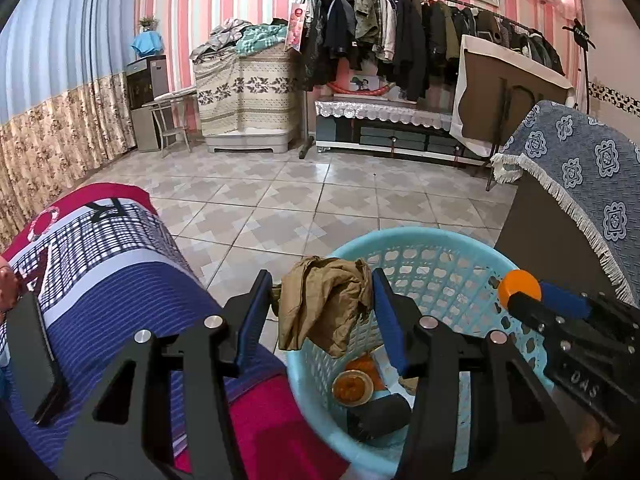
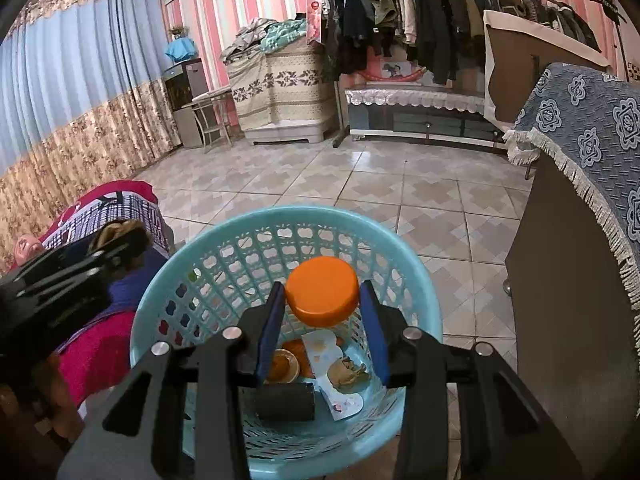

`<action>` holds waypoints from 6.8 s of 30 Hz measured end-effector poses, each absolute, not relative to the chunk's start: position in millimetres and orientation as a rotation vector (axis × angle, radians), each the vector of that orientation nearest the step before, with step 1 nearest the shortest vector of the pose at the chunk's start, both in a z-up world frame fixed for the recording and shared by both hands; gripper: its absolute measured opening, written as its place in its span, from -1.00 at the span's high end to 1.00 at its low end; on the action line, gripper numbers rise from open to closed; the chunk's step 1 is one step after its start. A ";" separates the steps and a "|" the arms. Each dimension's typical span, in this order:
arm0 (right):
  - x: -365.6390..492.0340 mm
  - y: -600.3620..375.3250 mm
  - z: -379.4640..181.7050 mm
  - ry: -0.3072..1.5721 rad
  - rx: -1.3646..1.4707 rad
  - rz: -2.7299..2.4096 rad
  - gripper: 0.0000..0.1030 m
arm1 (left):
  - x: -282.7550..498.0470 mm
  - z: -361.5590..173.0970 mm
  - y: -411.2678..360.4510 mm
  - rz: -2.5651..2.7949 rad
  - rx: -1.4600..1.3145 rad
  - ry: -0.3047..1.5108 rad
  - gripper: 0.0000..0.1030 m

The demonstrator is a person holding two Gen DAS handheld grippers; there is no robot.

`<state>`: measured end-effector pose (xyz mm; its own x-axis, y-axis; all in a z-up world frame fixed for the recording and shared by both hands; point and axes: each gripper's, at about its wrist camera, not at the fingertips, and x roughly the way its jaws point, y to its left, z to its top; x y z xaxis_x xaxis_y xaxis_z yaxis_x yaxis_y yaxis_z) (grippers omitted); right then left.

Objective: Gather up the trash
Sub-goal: 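Carry the lid and khaki cloth over the basket and open both tools, then grasp the blue plastic bag with the right tool while the left tool grasps the beige cord pouch, then carry the blue bag and beige pouch over the basket and open both tools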

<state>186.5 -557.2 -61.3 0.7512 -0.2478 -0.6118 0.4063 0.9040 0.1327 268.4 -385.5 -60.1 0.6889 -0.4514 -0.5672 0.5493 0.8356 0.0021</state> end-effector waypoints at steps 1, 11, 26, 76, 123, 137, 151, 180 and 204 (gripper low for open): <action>186.6 -557.1 -61.4 0.626 0.267 -0.361 0.25 | 268.6 -59.9 -387.4 -0.564 0.183 0.579 0.01; 190.3 -548.6 -60.0 0.627 0.263 -0.348 0.25 | 276.7 -45.7 -373.9 -0.493 0.161 0.541 -0.64; 201.1 -522.6 -52.9 0.594 0.224 -0.319 -0.23 | 286.1 -33.6 -302.3 -0.327 0.165 0.498 -0.86; 205.0 -290.7 -42.5 0.573 -0.110 0.060 -0.88 | 198.5 -54.6 62.4 0.140 -0.059 0.654 -0.89; 244.3 -283.5 -13.0 0.581 -0.096 0.187 0.66 | 313.5 -74.4 85.6 0.046 -0.002 0.777 0.47; 198.5 -434.6 -26.2 0.556 0.083 -0.096 0.66 | 268.1 0.9 17.9 0.026 0.001 0.557 0.50; 181.8 -482.5 -41.1 0.556 0.142 -0.182 0.66 | 254.6 -9.8 -140.1 -0.230 0.041 0.569 0.50; 167.5 -550.6 -44.5 0.505 0.273 -0.313 0.67 | 246.6 -46.5 -344.8 -0.502 0.157 0.595 0.44; 178.3 -558.7 -56.9 0.561 0.293 -0.311 0.66 | 256.7 -44.8 -348.1 -0.403 0.187 0.543 -0.74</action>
